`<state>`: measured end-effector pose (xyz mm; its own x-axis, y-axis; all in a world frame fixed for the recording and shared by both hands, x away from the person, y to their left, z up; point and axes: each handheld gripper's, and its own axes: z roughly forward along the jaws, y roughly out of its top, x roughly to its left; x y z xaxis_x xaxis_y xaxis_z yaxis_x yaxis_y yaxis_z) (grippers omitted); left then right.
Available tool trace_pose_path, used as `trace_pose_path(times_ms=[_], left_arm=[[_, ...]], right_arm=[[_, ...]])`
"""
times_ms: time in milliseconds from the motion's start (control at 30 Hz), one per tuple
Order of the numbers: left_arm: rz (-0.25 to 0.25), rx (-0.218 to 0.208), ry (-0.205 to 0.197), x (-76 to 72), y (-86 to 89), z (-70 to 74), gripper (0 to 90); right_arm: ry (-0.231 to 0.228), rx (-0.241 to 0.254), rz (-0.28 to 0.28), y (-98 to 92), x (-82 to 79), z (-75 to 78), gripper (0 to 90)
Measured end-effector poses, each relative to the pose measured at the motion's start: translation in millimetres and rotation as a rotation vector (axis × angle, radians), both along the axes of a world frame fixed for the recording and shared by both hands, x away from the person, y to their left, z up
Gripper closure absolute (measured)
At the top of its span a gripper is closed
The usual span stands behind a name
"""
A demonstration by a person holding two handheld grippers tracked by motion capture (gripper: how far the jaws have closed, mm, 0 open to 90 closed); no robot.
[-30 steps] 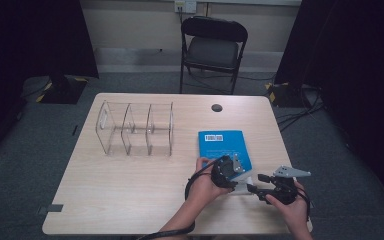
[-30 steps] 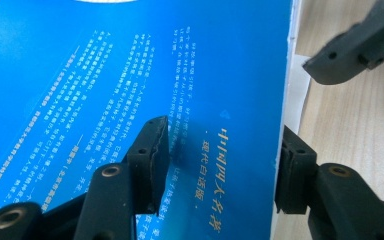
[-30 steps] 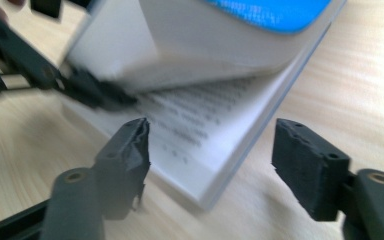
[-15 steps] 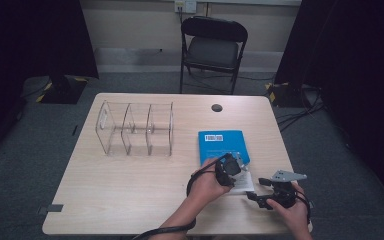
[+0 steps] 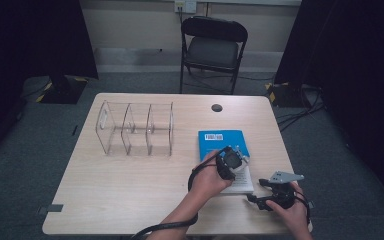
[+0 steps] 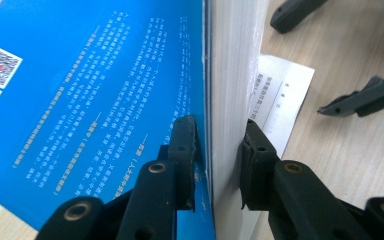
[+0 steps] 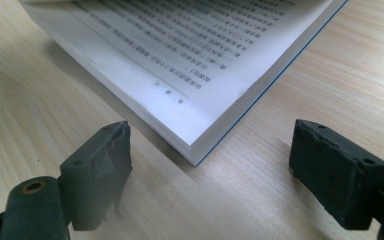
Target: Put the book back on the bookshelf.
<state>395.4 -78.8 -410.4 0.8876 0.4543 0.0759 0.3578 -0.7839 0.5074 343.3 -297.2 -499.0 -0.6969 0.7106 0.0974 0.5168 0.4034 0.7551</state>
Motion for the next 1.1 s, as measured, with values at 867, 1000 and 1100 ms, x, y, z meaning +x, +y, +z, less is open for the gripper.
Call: trace_pose_path(times_ms=[867,1000,1100], left_arm=[[0.06,-0.003,0.056,15.8,0.6,40.7,75.3],[0.048,0.011,0.055,17.2,0.2,46.4,75.3],[0.049,0.015,0.06,17.9,0.5,51.4,75.5]], right_arm=[[-0.04,-0.098,0.014,14.6,-0.6,-1.0,12.3],[-0.043,-0.098,0.015,14.6,-0.3,-1.1,12.3],[-0.041,-0.099,0.014,14.7,-0.5,-1.1,12.3]])
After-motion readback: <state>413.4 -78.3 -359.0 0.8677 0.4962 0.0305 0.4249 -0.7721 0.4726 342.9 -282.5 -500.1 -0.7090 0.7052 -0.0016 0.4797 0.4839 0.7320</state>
